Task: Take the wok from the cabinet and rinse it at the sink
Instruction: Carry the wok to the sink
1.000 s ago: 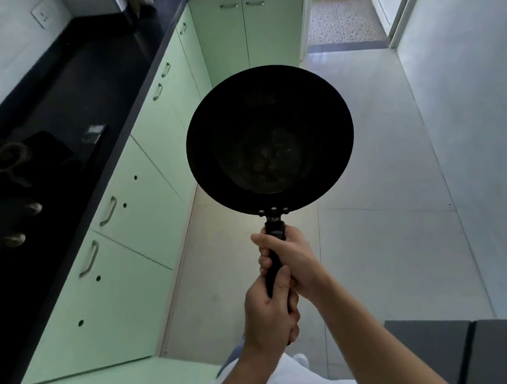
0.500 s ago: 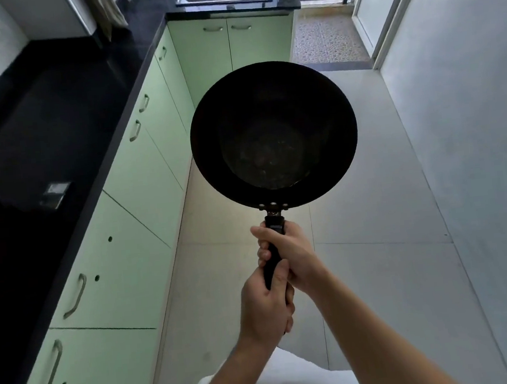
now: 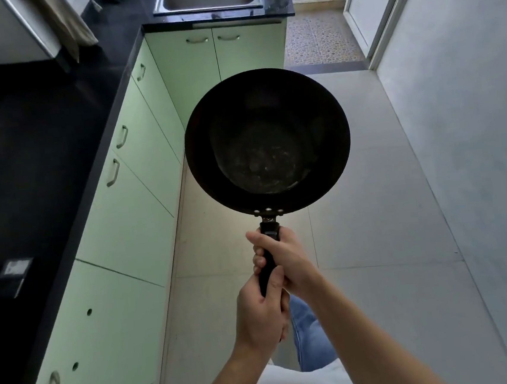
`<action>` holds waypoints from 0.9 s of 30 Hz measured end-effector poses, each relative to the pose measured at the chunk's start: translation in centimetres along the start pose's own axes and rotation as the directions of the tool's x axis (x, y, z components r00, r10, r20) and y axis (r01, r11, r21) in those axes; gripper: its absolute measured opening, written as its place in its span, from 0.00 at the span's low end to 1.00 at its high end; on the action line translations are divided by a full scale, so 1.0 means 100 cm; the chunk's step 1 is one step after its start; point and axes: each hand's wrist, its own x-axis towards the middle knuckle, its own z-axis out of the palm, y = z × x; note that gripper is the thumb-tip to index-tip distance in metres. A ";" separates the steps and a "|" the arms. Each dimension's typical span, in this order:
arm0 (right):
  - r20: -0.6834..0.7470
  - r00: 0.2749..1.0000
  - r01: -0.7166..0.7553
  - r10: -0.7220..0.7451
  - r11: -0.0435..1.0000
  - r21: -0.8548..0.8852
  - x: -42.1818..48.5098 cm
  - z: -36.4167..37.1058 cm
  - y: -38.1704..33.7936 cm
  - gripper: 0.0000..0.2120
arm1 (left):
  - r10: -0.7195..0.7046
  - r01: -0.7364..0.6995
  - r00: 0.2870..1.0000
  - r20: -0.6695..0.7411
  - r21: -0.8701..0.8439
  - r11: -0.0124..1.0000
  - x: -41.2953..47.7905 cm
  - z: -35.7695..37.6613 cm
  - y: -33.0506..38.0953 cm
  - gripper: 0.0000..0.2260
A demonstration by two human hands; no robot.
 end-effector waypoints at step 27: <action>0.123 0.987 -0.091 0.099 0.993 -0.073 0.334 -0.082 -0.244 0.09 | -0.055 0.038 0.981 -0.184 -0.092 0.995 0.364 0.113 0.156 0.14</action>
